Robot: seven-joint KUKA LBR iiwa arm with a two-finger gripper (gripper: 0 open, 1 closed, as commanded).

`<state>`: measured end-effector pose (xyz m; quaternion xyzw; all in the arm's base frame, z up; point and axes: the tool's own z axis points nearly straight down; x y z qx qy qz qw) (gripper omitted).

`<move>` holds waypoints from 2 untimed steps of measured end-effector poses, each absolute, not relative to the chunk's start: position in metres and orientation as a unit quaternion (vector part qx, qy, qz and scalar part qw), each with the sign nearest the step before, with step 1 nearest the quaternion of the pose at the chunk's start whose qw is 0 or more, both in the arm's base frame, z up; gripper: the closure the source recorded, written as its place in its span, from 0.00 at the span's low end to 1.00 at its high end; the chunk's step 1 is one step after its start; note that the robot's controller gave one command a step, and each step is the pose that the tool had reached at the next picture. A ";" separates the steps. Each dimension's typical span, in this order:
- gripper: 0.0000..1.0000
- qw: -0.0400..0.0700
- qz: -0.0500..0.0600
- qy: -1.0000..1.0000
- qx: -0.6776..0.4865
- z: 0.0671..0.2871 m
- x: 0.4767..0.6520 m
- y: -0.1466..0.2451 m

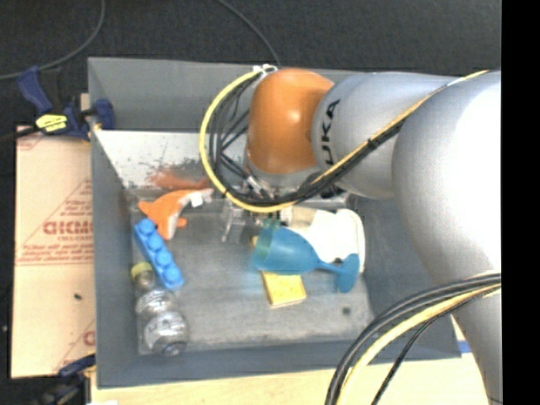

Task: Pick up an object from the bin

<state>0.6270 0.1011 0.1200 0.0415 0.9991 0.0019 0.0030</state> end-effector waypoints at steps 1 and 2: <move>1.00 0.002 0.002 0.998 0.069 0.068 0.643 0.113; 1.00 0.004 0.003 0.998 0.060 0.087 0.634 0.116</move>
Offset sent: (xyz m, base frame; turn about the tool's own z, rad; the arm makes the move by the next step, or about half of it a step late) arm 0.0054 0.0164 -0.0338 0.0346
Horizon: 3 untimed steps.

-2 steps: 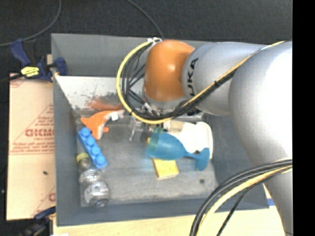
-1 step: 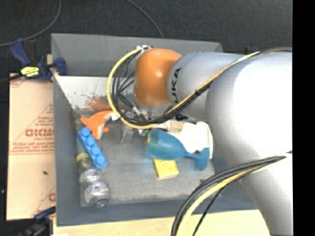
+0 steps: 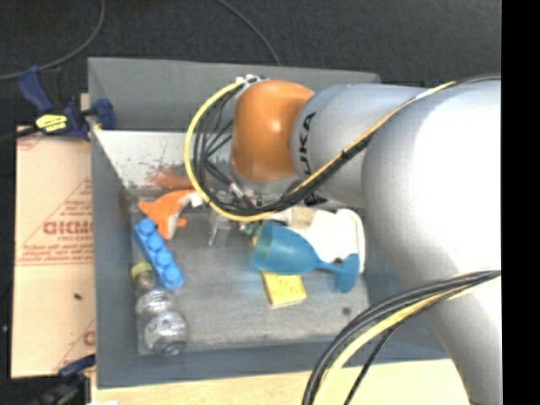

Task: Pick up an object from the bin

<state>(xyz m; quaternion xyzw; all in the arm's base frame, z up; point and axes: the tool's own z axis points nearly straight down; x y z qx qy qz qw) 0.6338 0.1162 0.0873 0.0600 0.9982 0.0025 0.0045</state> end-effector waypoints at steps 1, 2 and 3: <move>1.00 0.004 0.003 0.998 0.060 0.087 0.634 0.116; 1.00 0.007 0.004 0.996 0.092 0.081 0.641 0.107; 1.00 0.006 0.004 0.985 0.171 0.071 0.649 0.051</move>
Offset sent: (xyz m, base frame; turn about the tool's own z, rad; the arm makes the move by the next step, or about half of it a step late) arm 0.0133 -0.0189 -0.0138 0.1381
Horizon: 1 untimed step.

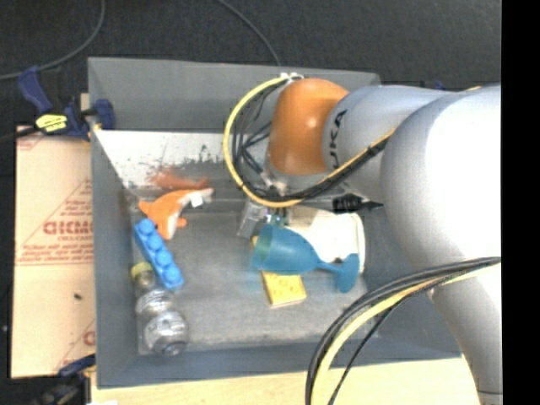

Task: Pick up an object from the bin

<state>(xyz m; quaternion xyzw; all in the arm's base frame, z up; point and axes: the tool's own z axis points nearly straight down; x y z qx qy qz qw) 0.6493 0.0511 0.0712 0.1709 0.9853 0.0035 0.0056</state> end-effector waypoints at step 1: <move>1.00 0.007 0.003 0.991 0.131 0.074 0.643 0.066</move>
Offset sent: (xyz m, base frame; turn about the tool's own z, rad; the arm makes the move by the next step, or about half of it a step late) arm 0.0053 -0.0081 -0.0011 0.0670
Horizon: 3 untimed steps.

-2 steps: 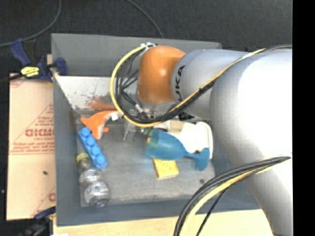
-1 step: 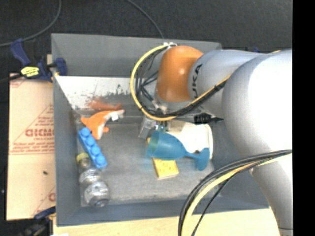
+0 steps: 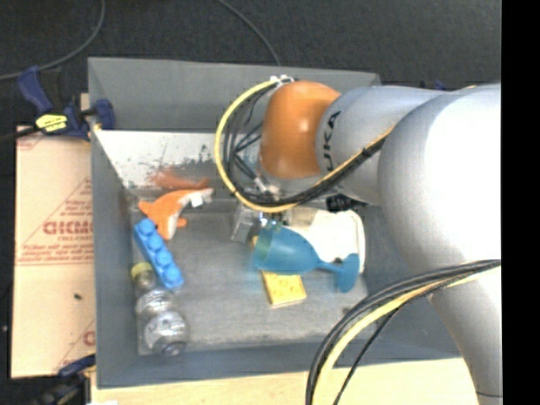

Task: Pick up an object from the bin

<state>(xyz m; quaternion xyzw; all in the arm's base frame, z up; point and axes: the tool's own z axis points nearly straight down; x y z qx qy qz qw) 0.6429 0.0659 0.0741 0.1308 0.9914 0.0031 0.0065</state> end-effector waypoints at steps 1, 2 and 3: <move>1.00 0.009 0.005 0.979 0.202 0.072 0.655 0.044; 1.00 0.009 0.004 0.982 0.189 0.071 0.652 0.032; 1.00 0.009 0.006 0.945 0.327 0.074 0.639 -0.005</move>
Offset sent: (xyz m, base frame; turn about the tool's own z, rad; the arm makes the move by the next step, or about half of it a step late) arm 0.0077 -0.0325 -0.0041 0.1187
